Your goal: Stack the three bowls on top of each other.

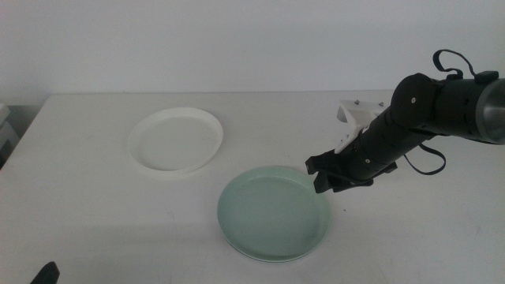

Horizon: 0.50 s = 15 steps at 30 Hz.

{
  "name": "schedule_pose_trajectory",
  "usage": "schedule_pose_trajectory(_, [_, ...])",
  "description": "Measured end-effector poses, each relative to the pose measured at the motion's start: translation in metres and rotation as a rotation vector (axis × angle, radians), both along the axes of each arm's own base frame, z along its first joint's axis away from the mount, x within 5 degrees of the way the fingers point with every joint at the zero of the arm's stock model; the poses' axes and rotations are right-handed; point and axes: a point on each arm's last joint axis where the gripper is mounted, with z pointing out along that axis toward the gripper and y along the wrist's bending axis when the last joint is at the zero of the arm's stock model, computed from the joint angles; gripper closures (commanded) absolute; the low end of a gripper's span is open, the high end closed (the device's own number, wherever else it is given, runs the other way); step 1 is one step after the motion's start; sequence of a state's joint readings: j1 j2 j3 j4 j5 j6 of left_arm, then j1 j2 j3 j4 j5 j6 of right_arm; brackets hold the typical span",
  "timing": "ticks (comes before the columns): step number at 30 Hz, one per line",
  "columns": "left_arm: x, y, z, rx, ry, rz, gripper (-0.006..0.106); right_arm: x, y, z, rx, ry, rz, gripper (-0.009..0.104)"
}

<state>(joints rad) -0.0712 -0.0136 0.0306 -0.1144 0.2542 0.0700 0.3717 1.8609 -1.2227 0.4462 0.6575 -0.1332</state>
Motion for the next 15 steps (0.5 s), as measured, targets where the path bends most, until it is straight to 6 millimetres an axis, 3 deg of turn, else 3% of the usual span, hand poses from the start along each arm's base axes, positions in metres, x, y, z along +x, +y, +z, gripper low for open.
schedule_pose_trajectory(1, [0.0, 0.0, 0.0, 0.0, 0.0, 0.0, 0.001, 0.0, 0.0, 0.003, 0.002, -0.005, 0.002, 0.047])
schedule_pose_trajectory(3, [0.0, 0.0, 0.0, 0.0, 0.0, 0.0, 0.001, 0.001, 0.001, 0.014, 0.012, -0.031, 0.01, 0.042])
schedule_pose_trajectory(8, [0.0, 0.0, 0.0, 0.0, 0.0, 0.0, 0.001, -0.011, -0.006, 0.08, 0.059, -0.211, 0.047, 0.041])
schedule_pose_trajectory(12, [0.0, 0.0, 0.0, 0.0, 0.0, 0.0, 0.001, -0.047, -0.024, 0.141, 0.094, -0.37, 0.071, 0.041])
schedule_pose_trajectory(15, [0.0, 0.0, 0.0, 0.0, 0.0, 0.0, 0.001, -0.087, -0.038, 0.162, 0.1, -0.439, 0.102, 0.041])
